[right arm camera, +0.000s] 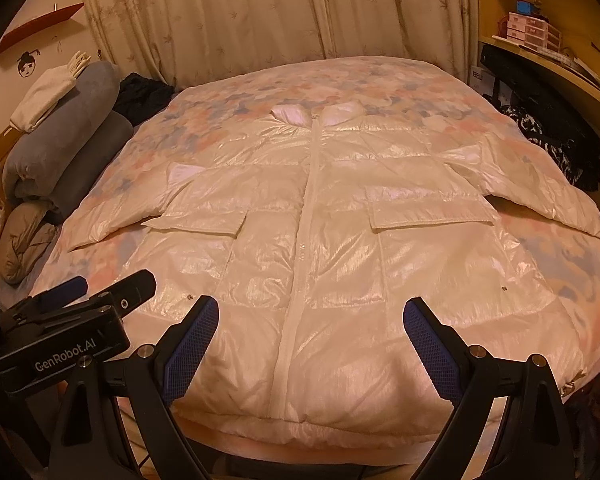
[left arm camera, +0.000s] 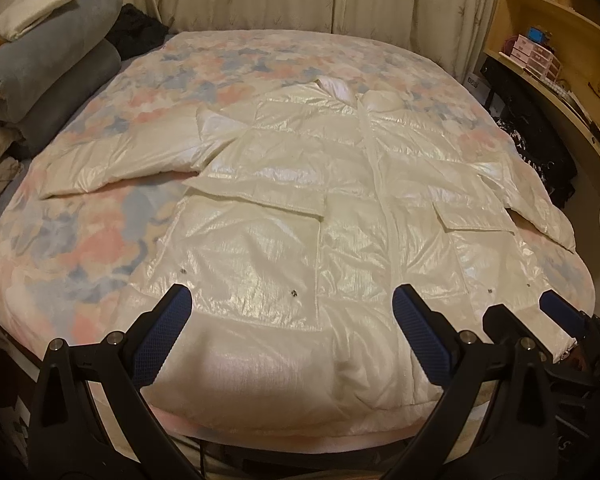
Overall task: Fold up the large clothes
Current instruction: 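Grasp the jacket sleeve with the left gripper and lift it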
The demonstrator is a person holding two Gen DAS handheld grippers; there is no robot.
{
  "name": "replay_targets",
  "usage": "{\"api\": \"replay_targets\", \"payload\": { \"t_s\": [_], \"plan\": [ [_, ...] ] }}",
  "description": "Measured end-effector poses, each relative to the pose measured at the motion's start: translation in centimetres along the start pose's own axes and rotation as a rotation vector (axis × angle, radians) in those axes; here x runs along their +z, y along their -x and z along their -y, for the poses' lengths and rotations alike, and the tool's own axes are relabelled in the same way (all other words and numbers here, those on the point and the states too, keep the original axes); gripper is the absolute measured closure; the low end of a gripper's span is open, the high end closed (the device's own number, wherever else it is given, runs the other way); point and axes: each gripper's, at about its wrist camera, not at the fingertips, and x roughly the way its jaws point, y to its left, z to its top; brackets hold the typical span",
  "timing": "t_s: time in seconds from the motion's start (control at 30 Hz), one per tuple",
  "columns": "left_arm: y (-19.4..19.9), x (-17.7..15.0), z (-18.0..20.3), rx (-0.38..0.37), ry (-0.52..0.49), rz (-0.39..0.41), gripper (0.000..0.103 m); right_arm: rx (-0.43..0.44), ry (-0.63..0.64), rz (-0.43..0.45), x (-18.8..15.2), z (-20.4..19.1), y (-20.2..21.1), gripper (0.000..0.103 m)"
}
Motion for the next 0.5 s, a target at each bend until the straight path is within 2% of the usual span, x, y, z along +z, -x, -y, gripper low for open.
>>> {"api": "replay_targets", "payload": {
  "t_s": [0.27, 0.5],
  "plan": [
    [-0.2, 1.1, -1.1, -0.072, 0.013, -0.009, 0.003, 0.003, 0.014, 0.010, 1.1, -0.4, -0.1, 0.008],
    [0.6, 4.0, -4.8, -0.006, 0.070, 0.083, 0.003, 0.006, 0.080, 0.033, 3.5, -2.9, -0.6, 0.008]
  ]
}}
